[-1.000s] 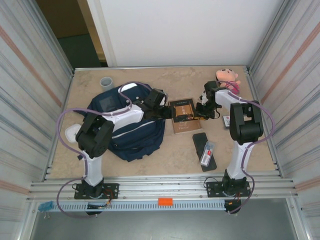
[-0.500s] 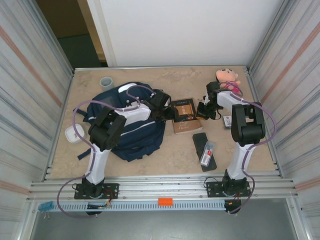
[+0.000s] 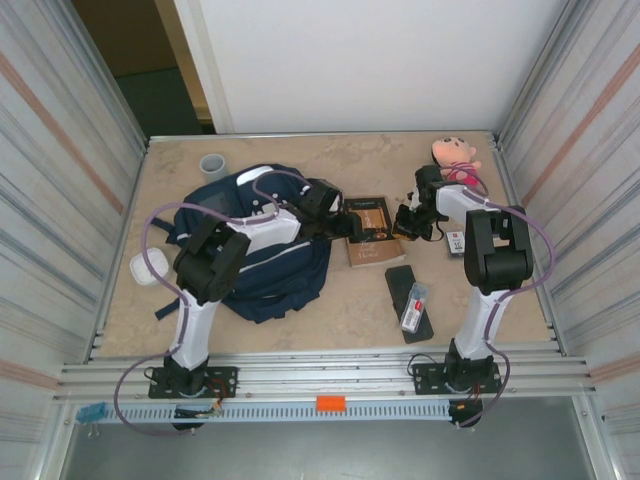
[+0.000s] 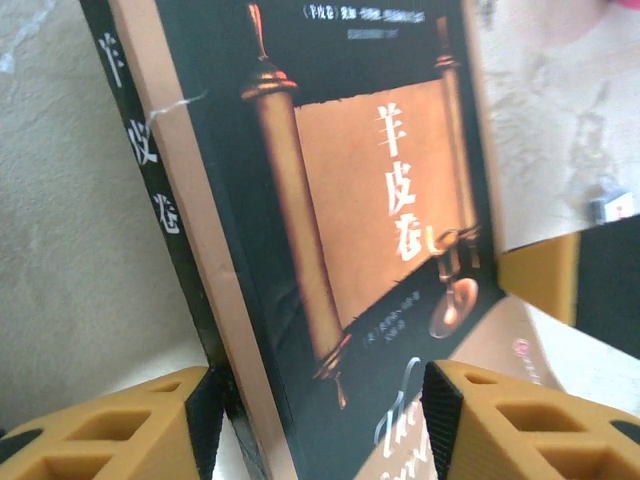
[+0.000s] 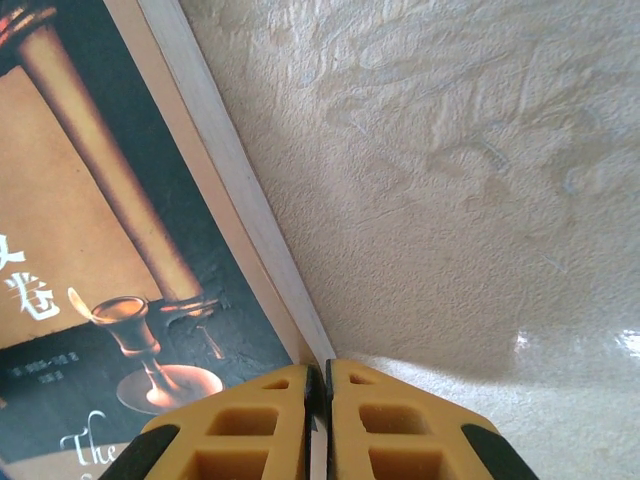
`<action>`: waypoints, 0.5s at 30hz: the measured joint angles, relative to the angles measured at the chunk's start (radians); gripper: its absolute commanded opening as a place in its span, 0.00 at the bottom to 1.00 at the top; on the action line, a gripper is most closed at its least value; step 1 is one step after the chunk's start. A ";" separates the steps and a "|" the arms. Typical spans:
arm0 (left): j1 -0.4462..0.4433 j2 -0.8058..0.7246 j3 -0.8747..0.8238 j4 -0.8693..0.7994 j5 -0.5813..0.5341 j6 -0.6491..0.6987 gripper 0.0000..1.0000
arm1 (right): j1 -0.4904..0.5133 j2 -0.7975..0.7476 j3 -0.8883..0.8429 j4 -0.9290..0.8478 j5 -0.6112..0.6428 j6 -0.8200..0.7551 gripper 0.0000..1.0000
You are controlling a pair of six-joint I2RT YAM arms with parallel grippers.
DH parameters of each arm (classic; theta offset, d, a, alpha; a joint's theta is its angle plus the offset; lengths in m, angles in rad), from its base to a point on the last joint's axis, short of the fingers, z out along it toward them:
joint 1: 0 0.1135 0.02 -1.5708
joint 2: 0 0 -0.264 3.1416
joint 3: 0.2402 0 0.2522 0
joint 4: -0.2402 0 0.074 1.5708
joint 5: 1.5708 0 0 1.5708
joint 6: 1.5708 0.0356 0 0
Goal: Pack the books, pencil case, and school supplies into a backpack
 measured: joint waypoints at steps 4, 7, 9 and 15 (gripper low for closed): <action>-0.001 -0.037 -0.009 0.055 0.019 -0.013 0.56 | 0.000 -0.009 -0.013 0.011 0.004 0.001 0.10; -0.001 -0.042 -0.009 0.105 0.036 -0.025 0.54 | 0.000 -0.017 -0.024 0.019 0.003 0.012 0.10; -0.002 -0.039 -0.010 0.117 0.045 -0.032 0.51 | 0.000 -0.019 -0.028 0.021 0.000 0.019 0.10; -0.007 0.013 -0.020 0.178 0.044 -0.069 0.34 | 0.003 -0.020 -0.039 0.036 -0.042 0.027 0.10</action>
